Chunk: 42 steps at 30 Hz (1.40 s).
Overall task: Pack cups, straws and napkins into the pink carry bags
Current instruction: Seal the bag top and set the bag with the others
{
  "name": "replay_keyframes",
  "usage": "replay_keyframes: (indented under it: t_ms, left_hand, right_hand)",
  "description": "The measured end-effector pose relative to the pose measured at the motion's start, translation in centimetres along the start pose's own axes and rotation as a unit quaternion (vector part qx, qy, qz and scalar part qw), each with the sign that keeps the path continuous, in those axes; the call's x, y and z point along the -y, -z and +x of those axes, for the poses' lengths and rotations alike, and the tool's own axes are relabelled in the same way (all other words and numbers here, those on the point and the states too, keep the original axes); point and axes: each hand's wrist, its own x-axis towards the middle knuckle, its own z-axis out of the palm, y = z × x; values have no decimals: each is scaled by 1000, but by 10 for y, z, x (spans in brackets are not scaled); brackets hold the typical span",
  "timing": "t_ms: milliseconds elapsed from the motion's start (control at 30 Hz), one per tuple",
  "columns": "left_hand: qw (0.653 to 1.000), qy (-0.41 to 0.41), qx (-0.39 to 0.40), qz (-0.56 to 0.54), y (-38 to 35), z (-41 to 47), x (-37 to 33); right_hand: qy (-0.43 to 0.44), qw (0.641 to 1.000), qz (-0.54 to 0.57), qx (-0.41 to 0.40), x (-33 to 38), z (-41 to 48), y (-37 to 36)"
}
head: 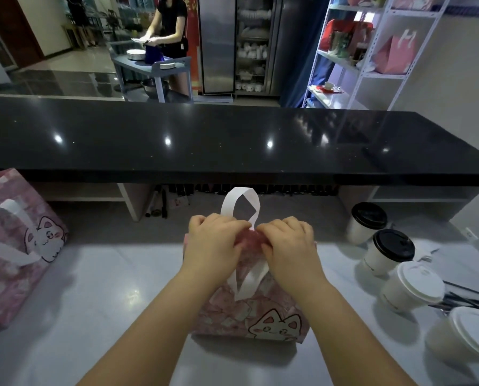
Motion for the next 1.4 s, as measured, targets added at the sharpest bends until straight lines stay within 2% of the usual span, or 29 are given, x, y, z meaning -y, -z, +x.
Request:
replay_keyframes:
  t_ms: [333,433,633,833,967,1067,1200,1333,1400]
  left_hand:
    - [996,31,82,-36,2,-2,14]
    - [996,27,79,-30,1,-9,17]
    - [999,27,43,-19,0,-10,13]
    - [993,100,32,-55,14,-23,52]
    - [995,81,10,-54,14,-21,50]
    - [990,82,2,-116,11,-25,56]
    - [962,131,23,-237,7,-43,74]
    - [955,141,-65,-251,1,-45,69]
    - [939,155,-106,-288,-1,-44,64]
  right_hand:
    - [-12,994,48,96,-10,3,1]
    - [-14,994,41,104,-13,0,2]
    - [1,997,22,73,-12,-2,6]
    - [-68,993,60,81,-47,-12,19]
    - [-52,995,73,45,-44,-13,18]
    - [-74,991,100,45,-56,-12,19]
    - [-128,978,151,60,-74,-22,19]
    - [-113,981,157,-15,-68,-22,12]
    - [-132,974,179,-45,-65,-19,10]
